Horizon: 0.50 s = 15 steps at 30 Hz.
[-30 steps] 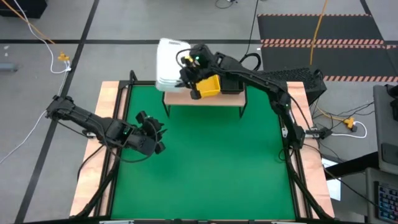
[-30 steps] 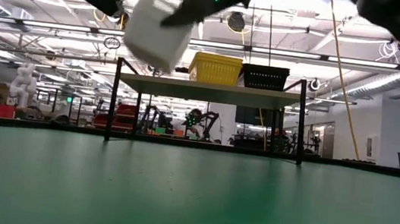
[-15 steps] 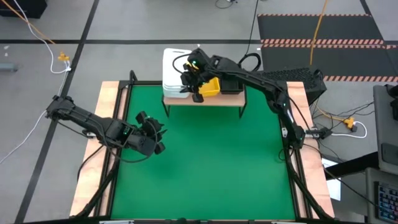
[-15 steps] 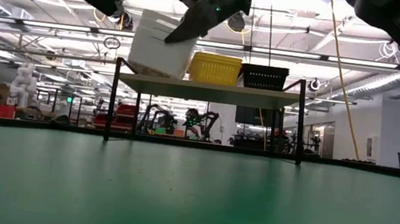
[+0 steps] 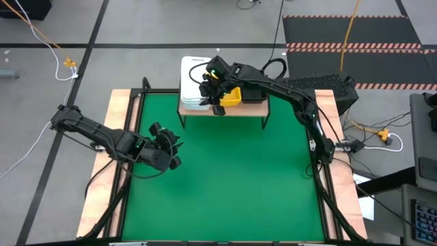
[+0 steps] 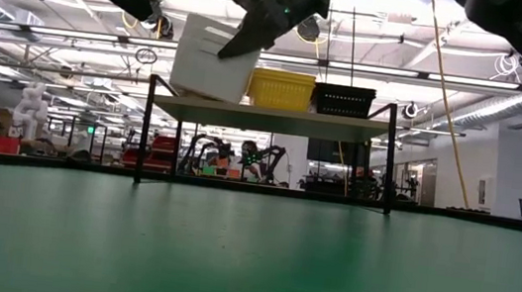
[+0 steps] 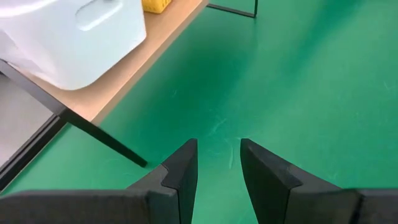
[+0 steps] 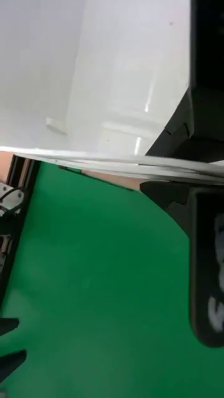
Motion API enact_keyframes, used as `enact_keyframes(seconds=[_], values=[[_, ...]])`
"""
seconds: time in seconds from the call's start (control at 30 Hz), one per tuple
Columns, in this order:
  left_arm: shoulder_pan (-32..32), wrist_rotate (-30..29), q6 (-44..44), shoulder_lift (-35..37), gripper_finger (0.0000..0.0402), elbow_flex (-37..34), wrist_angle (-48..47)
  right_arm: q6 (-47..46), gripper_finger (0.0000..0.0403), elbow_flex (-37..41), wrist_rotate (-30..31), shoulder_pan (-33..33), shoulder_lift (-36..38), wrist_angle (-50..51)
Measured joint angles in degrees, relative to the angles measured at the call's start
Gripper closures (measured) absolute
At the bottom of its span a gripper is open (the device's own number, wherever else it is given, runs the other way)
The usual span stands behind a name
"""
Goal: Stack baskets on shelf by color
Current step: Put the stack of white bins on the shelf
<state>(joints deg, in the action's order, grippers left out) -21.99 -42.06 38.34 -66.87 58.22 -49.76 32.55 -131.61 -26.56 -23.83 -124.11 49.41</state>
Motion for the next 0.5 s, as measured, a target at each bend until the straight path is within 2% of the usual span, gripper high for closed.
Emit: enact_keyframes(seconds=[0.5], values=[[-0.01,0.02,0.43,0.02,0.0277,0.00,-0.09,-5.42,0.0386,0.02,0.69,0.44,0.00,-0.32]])
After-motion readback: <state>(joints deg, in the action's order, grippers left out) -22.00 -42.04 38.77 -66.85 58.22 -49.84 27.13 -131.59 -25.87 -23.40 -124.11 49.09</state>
